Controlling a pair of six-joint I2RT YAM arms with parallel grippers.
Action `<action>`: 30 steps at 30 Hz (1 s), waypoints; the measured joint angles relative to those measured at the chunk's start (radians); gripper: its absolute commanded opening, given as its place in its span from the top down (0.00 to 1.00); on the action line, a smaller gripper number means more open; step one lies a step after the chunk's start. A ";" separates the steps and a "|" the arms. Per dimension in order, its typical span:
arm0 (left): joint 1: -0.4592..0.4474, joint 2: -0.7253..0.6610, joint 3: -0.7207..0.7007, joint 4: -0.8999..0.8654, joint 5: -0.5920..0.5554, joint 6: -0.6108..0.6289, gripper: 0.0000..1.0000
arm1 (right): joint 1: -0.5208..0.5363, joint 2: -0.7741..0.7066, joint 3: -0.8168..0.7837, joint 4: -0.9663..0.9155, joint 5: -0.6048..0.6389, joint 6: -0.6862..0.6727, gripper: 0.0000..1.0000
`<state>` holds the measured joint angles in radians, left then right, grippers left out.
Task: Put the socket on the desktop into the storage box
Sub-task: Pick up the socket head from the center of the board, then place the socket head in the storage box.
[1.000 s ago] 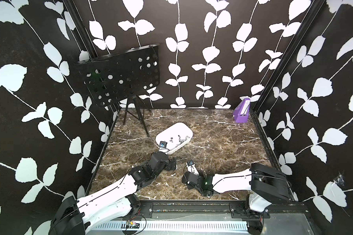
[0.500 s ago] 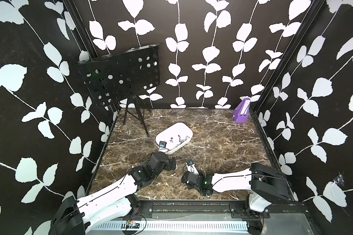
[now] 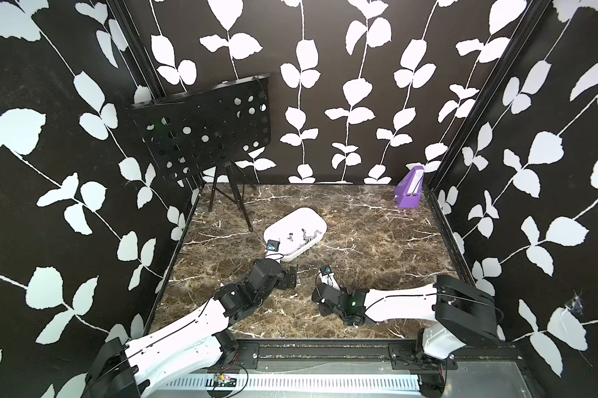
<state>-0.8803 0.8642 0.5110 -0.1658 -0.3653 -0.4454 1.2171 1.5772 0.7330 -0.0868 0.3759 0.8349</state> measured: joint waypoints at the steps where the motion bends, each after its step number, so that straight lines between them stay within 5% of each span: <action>1: 0.000 -0.001 -0.002 0.000 -0.001 0.000 0.03 | -0.004 -0.009 -0.001 0.000 -0.002 -0.001 0.92; 30: 0.000 -0.204 -0.051 -0.036 -0.128 -0.032 0.03 | -0.139 -0.134 0.024 -0.051 -0.093 -0.087 0.92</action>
<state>-0.8803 0.6605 0.4603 -0.2016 -0.4931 -0.4770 1.0782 1.4429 0.7570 -0.1375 0.2825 0.7483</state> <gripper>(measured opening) 0.975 0.190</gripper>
